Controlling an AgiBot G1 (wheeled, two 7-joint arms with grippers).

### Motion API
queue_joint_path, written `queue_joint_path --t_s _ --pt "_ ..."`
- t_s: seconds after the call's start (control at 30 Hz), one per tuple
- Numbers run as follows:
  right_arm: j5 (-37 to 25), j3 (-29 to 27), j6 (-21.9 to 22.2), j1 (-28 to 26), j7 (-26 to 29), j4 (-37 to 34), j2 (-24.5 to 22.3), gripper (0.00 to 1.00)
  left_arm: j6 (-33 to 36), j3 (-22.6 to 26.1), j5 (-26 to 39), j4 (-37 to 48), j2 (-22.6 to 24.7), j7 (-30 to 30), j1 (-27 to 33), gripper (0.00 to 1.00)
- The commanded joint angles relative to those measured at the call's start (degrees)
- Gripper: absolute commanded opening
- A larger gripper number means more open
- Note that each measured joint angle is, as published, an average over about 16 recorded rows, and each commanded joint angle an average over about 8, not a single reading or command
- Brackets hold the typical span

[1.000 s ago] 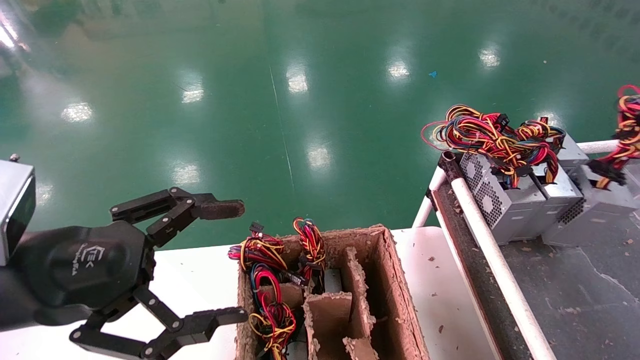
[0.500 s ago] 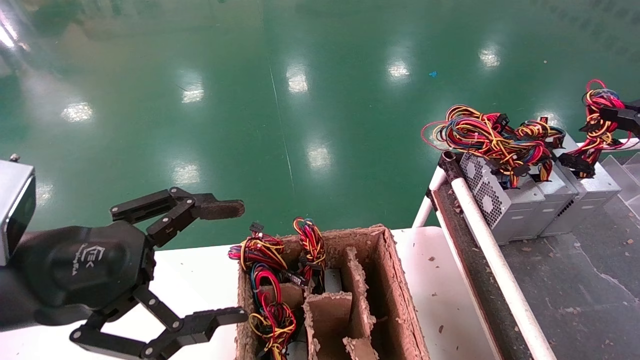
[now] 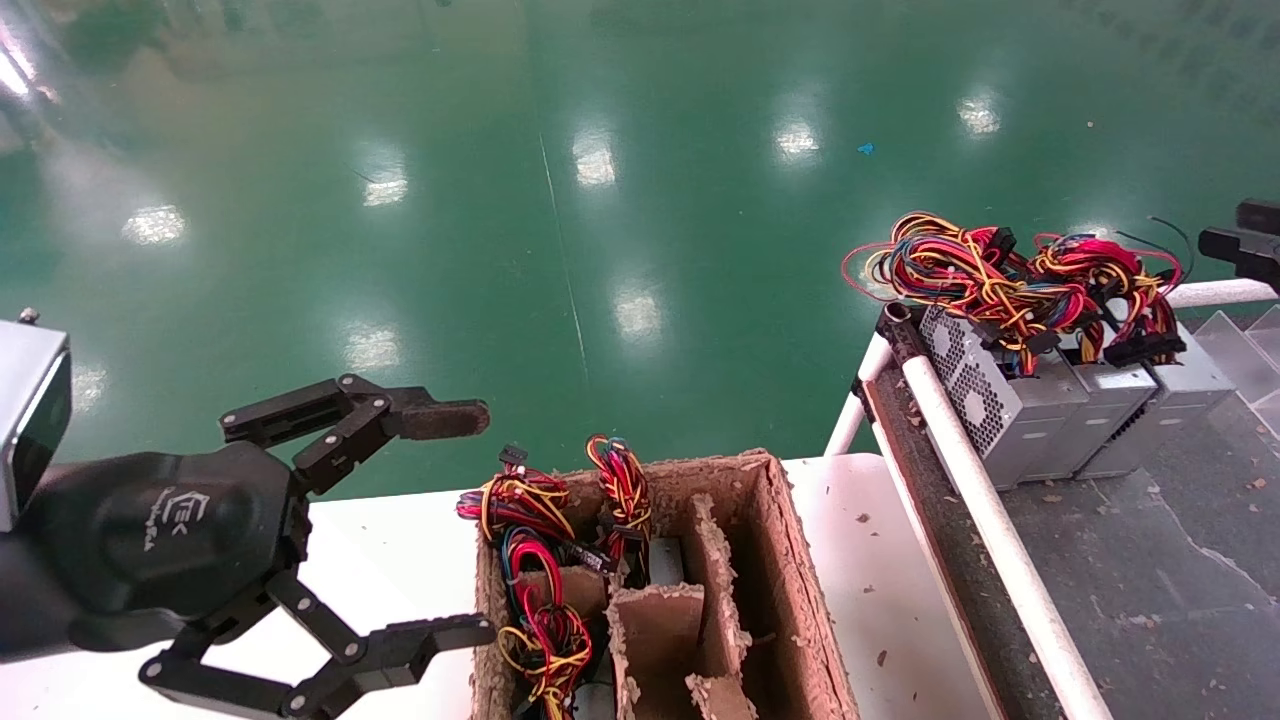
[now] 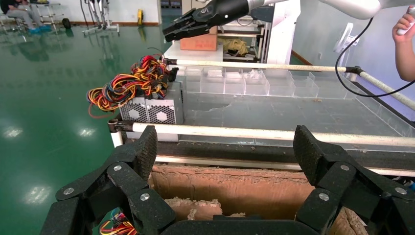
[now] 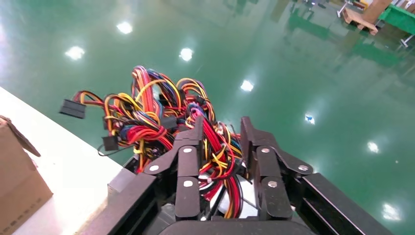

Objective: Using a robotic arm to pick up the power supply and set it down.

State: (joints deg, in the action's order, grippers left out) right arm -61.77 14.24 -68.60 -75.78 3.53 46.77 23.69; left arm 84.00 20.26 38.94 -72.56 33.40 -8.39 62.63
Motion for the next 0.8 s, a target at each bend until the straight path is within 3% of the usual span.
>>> queue_joint_path --t_s 0.03,0.8 --pt "1.27 -0.68 -0.39 0.90 -0.17 0.45 -0.55 1.00 0.00 0.00 0.00 0.00 0.00 0.00 0.00 1.00" --pt "8.67 -0.60 -6.40 5.85 1.82 9.67 3.20 1.00 0.00 0.01 -0.02 0.03 0.00 0.02 0.00 1.00"
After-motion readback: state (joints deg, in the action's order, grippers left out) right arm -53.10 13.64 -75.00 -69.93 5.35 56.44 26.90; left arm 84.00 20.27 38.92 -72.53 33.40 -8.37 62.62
